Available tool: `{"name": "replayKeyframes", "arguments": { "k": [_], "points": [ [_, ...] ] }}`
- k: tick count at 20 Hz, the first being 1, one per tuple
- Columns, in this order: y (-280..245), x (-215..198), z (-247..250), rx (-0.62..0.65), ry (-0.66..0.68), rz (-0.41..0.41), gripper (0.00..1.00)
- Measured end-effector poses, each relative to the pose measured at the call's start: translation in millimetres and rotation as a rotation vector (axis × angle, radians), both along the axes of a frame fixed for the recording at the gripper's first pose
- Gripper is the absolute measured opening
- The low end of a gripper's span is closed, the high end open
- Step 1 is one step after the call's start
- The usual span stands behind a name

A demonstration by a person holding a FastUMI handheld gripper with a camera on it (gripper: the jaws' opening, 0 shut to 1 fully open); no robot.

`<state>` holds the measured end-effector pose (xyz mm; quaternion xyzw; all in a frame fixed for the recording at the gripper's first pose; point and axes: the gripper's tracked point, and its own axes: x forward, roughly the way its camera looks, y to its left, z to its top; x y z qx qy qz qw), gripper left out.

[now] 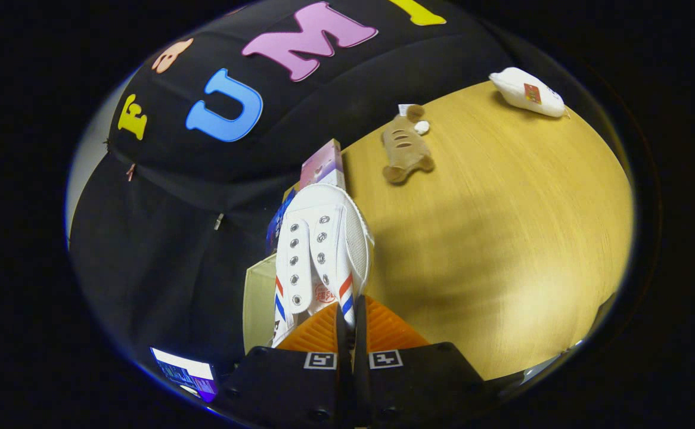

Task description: Open the storage box then place both shoes into the box .Put the left shoe in first, then the right shoe, with the right side of both shoes facing outward in a uniform manner.

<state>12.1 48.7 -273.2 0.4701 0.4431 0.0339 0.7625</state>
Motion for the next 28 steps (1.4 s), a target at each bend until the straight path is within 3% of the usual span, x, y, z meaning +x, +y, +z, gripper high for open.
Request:
{"name": "replayKeyframes", "arguments": {
  "k": [8, 12, 19, 21, 24, 25, 28],
  "points": [
    [130.1, 34.8, 62.2, -0.011, 0.053, 0.198, 0.05],
    [168.6, 33.2, 45.2, -0.112, 0.155, 0.271, 0.05],
    [199.5, 31.1, 16.1, -0.202, 0.274, 0.307, 0.05],
    [216.2, 37.3, 28.0, -0.123, 0.251, 0.301, 0.2],
    [219.2, 52.4, 39.6, -0.1, 0.186, 0.288, 0.89],
    [214.6, 53.1, 40.8, -0.114, 0.173, 0.288, 0.97],
    [207.8, 52.4, 43.7, -0.122, 0.16, 0.28, 0.98]
  ]
}}
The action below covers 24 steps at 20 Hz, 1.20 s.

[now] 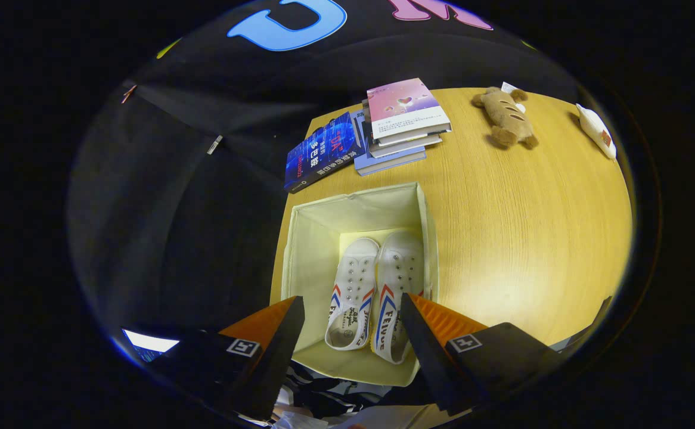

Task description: Open the storage box then place both shoes into the box .Put the left shoe in first, then the right shoe, with the right side of both shoes facing outward in a uniform manner.

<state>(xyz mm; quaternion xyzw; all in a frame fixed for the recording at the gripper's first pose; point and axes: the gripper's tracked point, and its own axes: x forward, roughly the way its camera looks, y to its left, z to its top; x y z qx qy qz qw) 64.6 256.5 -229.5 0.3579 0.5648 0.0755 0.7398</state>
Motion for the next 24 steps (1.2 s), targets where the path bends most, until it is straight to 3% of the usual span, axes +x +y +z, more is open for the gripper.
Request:
{"name": "replayKeyframes", "arguments": {
  "k": [9, 14, 20, 24],
  "points": [
    [-55.2, -18.0, 16.8, -0.068, -0.144, -0.012, 0.99],
    [-115.9, -37.5, 15.5, -0.203, -0.274, -0.003, 0.99],
    [-204.0, -43.5, 26.0, -0.344, -0.438, -0.069, 0.99],
    [-258.3, -56.0, 35.1, -0.468, -0.544, -0.064, 0.99]
  ]
}}
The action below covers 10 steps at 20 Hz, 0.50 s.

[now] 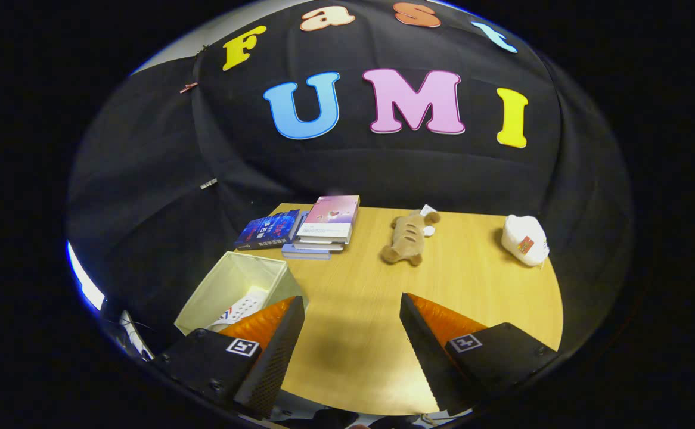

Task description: Open the storage box then place both shoes into the box .Put the left shoe in first, then the right shoe, with the right side of both shoes facing outward in a uniform manner.

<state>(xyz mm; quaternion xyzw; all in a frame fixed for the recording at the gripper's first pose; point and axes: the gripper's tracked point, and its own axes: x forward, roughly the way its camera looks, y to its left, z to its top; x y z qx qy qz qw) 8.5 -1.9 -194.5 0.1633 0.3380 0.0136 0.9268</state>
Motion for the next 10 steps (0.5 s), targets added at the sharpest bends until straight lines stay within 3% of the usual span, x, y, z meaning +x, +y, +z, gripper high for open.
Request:
{"name": "replayKeyframes", "arguments": {
  "k": [10],
  "points": [
    [-77.0, -22.4, 24.1, -0.171, -0.189, 0.034, 0.99]
  ]
}}
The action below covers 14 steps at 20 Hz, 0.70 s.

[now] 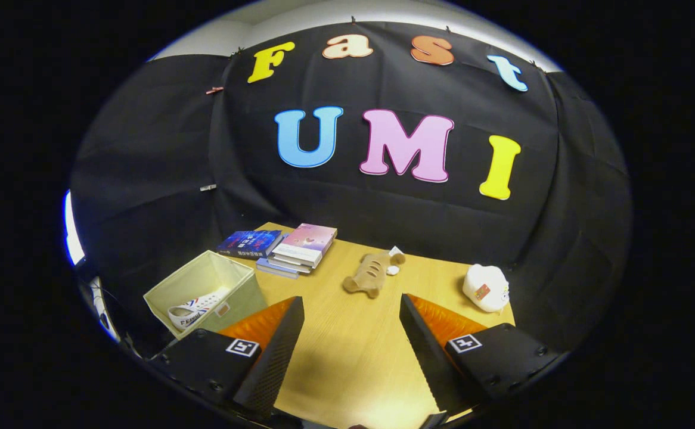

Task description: Open the storage box then place both shoes into the box .Put the left shoe in first, then the right shoe, with the right side of both shoes facing outward in a uniform manner.

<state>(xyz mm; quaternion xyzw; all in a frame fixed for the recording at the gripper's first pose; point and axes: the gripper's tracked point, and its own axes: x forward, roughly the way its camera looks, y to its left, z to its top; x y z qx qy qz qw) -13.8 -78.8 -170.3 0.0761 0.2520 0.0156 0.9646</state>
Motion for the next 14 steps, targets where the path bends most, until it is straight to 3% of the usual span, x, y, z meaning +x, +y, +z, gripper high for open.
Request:
{"name": "replayKeyframes", "arguments": {
  "k": [14],
  "points": [
    [-12.2, 4.7, 18.1, -0.001, -0.097, 0.048, 0.96]
  ]
}}
